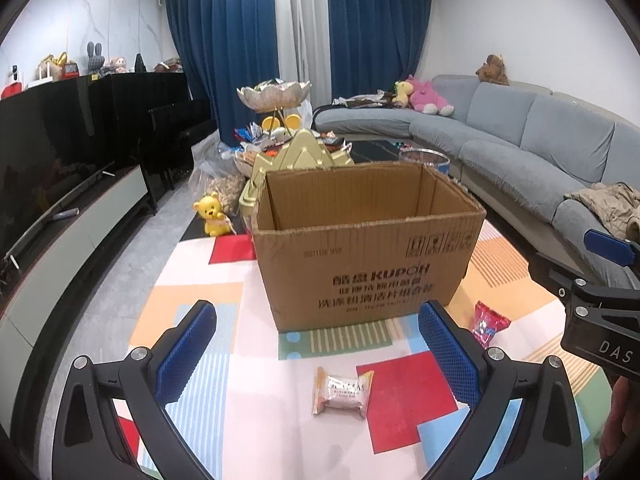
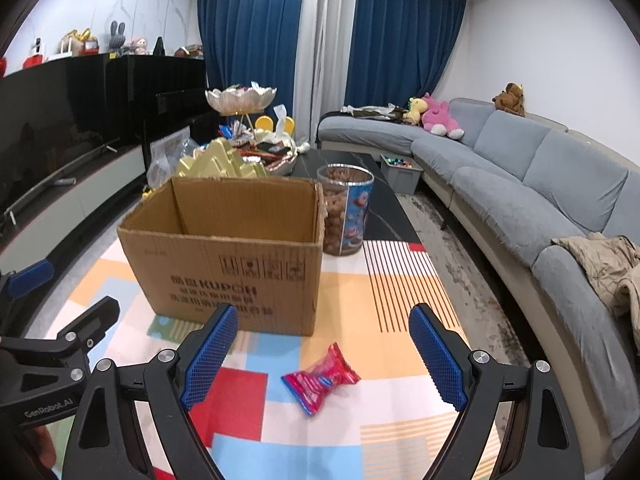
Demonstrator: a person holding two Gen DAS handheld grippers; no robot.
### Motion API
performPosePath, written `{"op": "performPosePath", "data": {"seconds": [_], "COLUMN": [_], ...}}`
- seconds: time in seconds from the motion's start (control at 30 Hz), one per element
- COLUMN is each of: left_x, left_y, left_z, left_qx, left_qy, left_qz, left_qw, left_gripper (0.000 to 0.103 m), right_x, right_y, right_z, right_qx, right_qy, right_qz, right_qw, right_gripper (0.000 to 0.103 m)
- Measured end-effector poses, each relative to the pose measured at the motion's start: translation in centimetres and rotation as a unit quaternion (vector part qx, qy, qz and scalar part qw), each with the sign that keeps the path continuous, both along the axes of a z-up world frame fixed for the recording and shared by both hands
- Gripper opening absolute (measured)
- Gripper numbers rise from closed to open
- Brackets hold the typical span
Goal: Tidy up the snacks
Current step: 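Lower left tool to the DENMAS Cheese Ball packet while right tool lowers to the red candy bag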
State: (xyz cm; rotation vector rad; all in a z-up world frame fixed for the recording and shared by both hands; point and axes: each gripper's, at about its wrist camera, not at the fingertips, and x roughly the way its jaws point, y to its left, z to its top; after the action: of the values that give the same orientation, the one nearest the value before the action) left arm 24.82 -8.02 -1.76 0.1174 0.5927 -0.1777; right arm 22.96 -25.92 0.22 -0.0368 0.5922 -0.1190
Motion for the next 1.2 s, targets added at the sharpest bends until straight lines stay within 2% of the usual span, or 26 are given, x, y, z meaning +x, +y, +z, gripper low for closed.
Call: {"op": "performPosePath", "data": {"seconds": [0.13,0.27,1.2], "left_x": [-0.1,-0.1,2.1], "left_y": [-0.3,-0.5,-0.9], "left_z": [-1.3,-2.4,-9.3], "left_qx": [0.005,0.008,0.022], "left_qy": [0.012,0.023,0.089], "left_qz": [0.0,0.0,0.002], "left_qw": [0.9999,0.9997,0.9958], "left_gripper": [0.103,0.103,0.103], "right_x": [0.1,0.2,2.7], "right_y": [-0.3,-0.5,-1.5], "right_z": [-1.0,-2.3,-9.5], "right_qx": [0.0,-0.001,0.019], "right_qy": [0.013,0.024,0.096], "right_qz": [0.003,0.007,-0.012], "right_qw": [1.0,1.0,0.995], "right_gripper": [0.088,0.093,0.093]}}
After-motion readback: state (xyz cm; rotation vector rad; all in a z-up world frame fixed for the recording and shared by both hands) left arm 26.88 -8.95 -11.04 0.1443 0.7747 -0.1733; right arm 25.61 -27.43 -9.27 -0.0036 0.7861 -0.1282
